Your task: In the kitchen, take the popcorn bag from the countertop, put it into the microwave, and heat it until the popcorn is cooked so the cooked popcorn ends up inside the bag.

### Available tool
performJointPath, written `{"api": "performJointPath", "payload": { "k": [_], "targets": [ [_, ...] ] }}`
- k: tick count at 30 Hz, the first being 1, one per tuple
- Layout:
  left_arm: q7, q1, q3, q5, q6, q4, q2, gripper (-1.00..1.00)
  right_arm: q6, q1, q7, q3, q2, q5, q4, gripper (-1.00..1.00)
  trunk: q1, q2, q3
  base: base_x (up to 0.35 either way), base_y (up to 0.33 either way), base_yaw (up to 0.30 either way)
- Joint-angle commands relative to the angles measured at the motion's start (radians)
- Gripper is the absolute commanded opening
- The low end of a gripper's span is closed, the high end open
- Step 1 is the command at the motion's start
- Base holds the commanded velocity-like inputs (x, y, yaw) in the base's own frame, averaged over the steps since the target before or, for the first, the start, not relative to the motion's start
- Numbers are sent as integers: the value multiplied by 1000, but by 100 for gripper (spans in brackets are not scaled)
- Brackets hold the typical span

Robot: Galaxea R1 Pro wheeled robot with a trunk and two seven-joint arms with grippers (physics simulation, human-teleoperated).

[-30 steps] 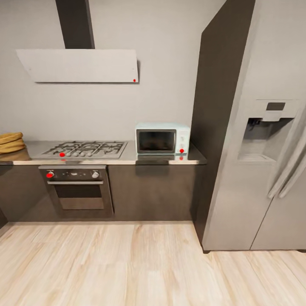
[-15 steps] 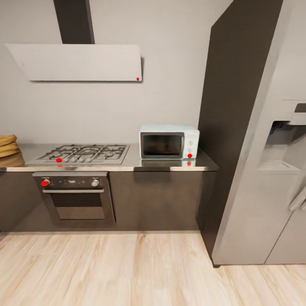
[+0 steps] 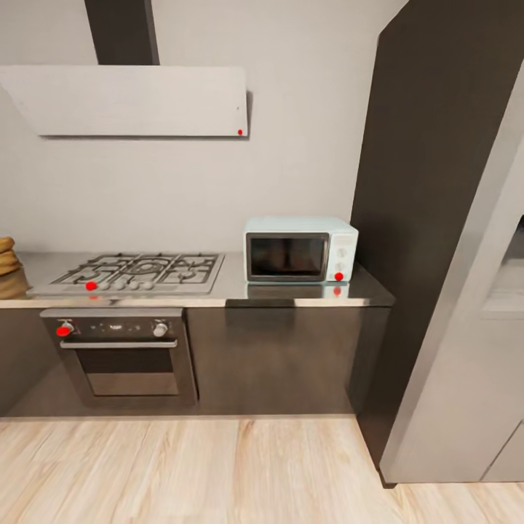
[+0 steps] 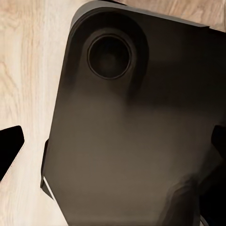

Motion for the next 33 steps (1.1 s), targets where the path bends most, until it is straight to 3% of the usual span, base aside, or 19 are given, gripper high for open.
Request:
{"api": "performJointPath", "payload": {
  "k": [1,33],
  "targets": [
    [1,0,5,2,-2,-1,0,100,-4,0,0,0,0,0,1,100,1,0,-1,321,12,0],
    [1,-1,5,2,-2,-1,0,100,-3,0,0,0,0,0,1,100,1,0,-1,322,0,0]
  ]
}}
